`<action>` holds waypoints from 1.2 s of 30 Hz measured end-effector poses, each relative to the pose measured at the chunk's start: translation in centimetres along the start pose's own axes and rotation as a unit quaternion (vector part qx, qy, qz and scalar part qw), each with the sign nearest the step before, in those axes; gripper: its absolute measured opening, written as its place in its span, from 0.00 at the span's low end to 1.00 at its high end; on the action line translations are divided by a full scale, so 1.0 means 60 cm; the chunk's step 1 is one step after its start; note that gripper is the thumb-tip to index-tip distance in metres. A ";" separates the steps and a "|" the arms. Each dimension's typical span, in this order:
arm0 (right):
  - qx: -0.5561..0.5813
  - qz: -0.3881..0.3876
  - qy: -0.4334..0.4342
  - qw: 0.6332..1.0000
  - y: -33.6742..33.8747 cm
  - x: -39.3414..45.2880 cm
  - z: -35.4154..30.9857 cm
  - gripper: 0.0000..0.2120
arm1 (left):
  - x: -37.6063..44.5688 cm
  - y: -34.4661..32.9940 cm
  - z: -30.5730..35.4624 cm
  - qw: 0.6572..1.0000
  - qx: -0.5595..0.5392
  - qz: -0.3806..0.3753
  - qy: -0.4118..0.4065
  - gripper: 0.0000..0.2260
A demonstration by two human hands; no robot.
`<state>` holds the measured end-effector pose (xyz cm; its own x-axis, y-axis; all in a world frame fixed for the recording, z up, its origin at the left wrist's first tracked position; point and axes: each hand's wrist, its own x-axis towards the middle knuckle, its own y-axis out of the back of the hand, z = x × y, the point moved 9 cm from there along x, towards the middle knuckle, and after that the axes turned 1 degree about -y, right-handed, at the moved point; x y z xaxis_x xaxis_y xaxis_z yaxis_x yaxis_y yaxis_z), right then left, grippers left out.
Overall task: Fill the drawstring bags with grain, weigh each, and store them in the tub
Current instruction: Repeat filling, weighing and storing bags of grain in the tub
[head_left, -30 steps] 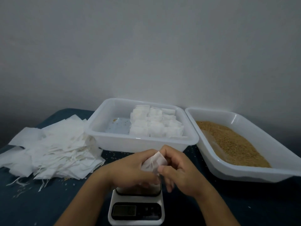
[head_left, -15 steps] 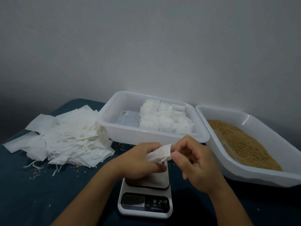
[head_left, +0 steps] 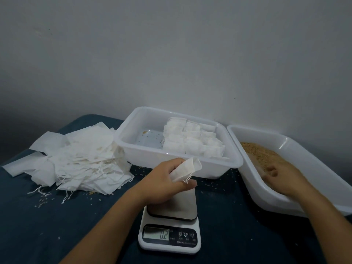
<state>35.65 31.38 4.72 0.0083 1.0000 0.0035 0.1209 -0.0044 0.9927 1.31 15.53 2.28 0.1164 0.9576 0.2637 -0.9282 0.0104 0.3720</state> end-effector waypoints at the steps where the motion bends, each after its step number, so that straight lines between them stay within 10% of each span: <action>1: -0.022 -0.013 0.004 1.000 -0.006 0.007 0.005 0.22 | 0.000 0.000 0.001 1.000 -0.004 0.002 -0.001 0.10; 6: -0.123 -0.046 0.001 0.991 -0.026 0.027 0.004 0.11 | -0.002 0.006 0.003 1.000 0.005 0.014 0.001 0.11; 12: -0.095 -0.028 -0.028 0.995 -0.015 0.045 0.006 0.24 | -0.002 0.000 0.000 1.000 0.024 -0.001 0.002 0.10; 23: -0.234 -0.047 -0.046 0.970 0.092 0.066 0.039 0.21 | 0.001 -0.004 -0.007 0.998 0.056 -0.012 -0.005 0.13; 36: 0.012 0.001 -0.023 1.000 -0.006 0.130 -0.027 0.23 | 0.003 -0.002 -0.015 0.997 0.080 0.013 -0.015 0.11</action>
<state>34.04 39.22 4.56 0.0549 0.9985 -0.0003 0.1448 -0.0077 0.9894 1.13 15.97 1.47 0.1050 0.9481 0.3002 -0.8630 -0.0632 0.5012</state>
